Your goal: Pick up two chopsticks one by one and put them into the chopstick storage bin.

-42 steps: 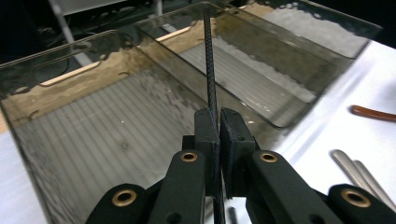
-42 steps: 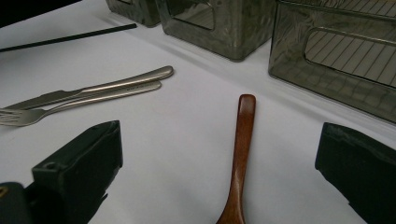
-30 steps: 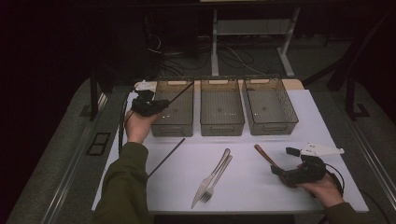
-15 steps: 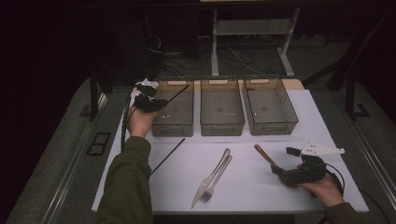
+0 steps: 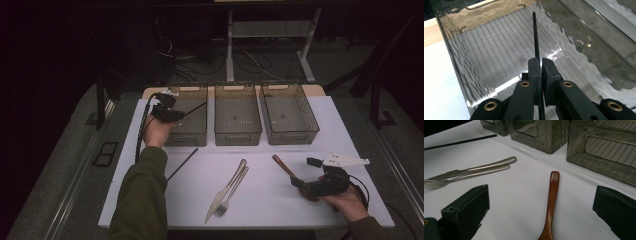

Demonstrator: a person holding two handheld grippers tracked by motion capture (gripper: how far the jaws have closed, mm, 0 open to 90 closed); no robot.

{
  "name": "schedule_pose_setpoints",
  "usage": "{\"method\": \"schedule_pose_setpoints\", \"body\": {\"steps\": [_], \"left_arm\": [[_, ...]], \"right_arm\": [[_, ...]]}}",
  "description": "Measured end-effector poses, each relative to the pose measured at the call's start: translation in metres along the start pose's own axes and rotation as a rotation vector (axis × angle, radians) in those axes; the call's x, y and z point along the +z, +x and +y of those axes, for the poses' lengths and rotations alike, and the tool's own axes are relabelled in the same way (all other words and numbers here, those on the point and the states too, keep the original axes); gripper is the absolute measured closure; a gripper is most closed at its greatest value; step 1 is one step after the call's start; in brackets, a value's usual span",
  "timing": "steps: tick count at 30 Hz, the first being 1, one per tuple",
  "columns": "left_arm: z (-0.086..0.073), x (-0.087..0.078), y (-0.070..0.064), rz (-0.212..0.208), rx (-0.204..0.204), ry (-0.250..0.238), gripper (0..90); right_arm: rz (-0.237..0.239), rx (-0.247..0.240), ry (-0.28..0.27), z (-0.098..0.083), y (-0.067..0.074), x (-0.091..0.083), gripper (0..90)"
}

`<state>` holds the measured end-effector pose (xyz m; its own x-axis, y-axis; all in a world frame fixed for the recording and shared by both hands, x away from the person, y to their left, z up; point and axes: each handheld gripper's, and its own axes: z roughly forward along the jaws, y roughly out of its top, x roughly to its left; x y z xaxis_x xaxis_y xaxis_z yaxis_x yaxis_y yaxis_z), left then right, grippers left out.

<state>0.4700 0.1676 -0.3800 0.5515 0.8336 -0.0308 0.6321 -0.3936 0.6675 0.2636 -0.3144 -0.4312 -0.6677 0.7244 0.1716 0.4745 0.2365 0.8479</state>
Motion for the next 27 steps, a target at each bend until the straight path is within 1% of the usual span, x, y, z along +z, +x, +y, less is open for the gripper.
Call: {"method": "schedule_pose_setpoints", "body": {"steps": [2,6,7,8,10,11,15,18,19,21,24,25,27], "left_arm": [[-0.001,0.002,0.000,0.000,0.005,0.006,85.1],[0.000,0.002,0.000,-0.002,0.007,-0.002,84.2],[0.000,0.001,-0.001,0.003,0.004,-0.010,82.3],[0.000,0.001,-0.001,0.007,0.002,-0.014,76.2],[0.000,0.000,0.000,0.006,0.012,-0.017,71.7],[0.001,-0.001,0.000,0.007,0.008,-0.019,69.1],[0.000,-0.006,-0.001,-0.019,0.009,-0.034,62.4],[0.001,-0.011,-0.003,-0.042,0.031,-0.049,57.0],[0.001,-0.013,-0.004,-0.048,0.040,-0.055,55.2],[0.001,-0.018,-0.007,-0.069,0.043,-0.080,52.8],[0.002,-0.027,-0.011,-0.082,0.056,-0.117,49.0],[0.002,-0.030,-0.014,-0.083,0.047,-0.140,48.3],[0.002,-0.036,-0.016,-0.093,0.055,-0.158,46.6]], "right_arm": [[0.000,0.000,0.000,0.000,0.000,0.000,0.2],[0.000,0.000,0.000,0.000,0.000,0.000,0.2],[0.000,0.000,0.000,0.000,0.000,0.000,0.2],[0.000,-0.001,0.000,0.000,0.000,0.000,0.2],[0.000,-0.001,0.000,0.000,0.000,0.000,0.2],[0.001,-0.001,0.000,0.000,0.000,0.000,0.2],[-0.001,-0.002,0.001,0.000,0.000,0.000,0.2],[-0.002,-0.003,0.003,0.000,0.000,0.000,0.2],[-0.003,-0.003,0.004,0.000,0.000,0.000,0.2],[-0.003,-0.003,0.006,0.000,0.001,0.000,0.2],[-0.004,-0.004,0.005,0.000,0.001,0.000,0.2],[-0.004,-0.001,0.006,0.000,0.001,0.000,0.2],[-0.004,-0.001,0.006,-0.001,0.001,0.000,0.2]]}}
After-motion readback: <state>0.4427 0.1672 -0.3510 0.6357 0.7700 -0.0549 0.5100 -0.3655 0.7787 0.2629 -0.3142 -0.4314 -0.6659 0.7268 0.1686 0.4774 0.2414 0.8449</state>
